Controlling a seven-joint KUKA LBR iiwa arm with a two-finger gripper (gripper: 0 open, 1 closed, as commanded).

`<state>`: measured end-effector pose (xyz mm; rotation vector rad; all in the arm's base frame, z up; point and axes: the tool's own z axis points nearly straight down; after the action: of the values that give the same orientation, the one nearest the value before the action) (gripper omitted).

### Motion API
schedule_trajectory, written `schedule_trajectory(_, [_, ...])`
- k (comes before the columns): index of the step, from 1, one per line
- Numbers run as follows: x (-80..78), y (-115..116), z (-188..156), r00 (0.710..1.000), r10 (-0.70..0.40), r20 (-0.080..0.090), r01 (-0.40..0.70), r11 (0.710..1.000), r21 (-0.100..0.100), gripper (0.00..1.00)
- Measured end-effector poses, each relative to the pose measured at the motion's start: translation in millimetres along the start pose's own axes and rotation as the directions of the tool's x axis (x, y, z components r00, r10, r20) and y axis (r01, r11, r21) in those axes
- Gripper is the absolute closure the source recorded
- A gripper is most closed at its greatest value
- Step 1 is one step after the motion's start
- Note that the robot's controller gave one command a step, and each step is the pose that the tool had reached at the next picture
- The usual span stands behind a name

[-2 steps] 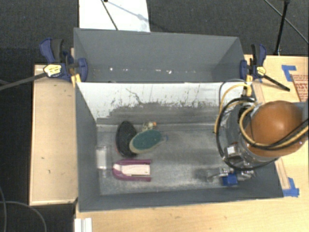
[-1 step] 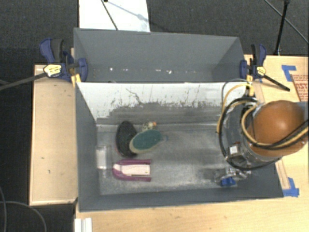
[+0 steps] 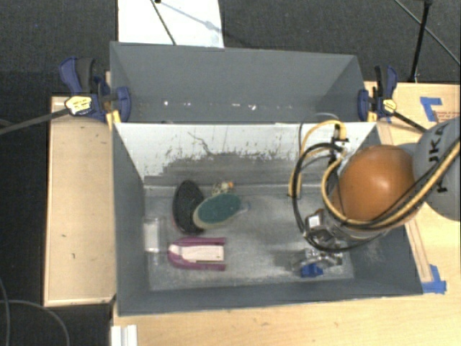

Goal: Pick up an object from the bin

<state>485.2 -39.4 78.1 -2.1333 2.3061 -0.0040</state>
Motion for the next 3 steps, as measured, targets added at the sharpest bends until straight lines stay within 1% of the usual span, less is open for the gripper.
schedule_trajectory(1, [2.5, 1.7, 2.5, 1.000, 0.005, 0.002, -0.005, 1.000, -0.004, 0.00])
schedule_trajectory(2, [2.4, 1.8, 2.2, 1.000, 0.004, 0.002, -0.004, 1.000, -0.004, 1.00])
schedule_trajectory(3, [2.4, 1.8, 2.2, 1.000, 0.003, 0.002, -0.003, 1.000, -0.004, 1.00])
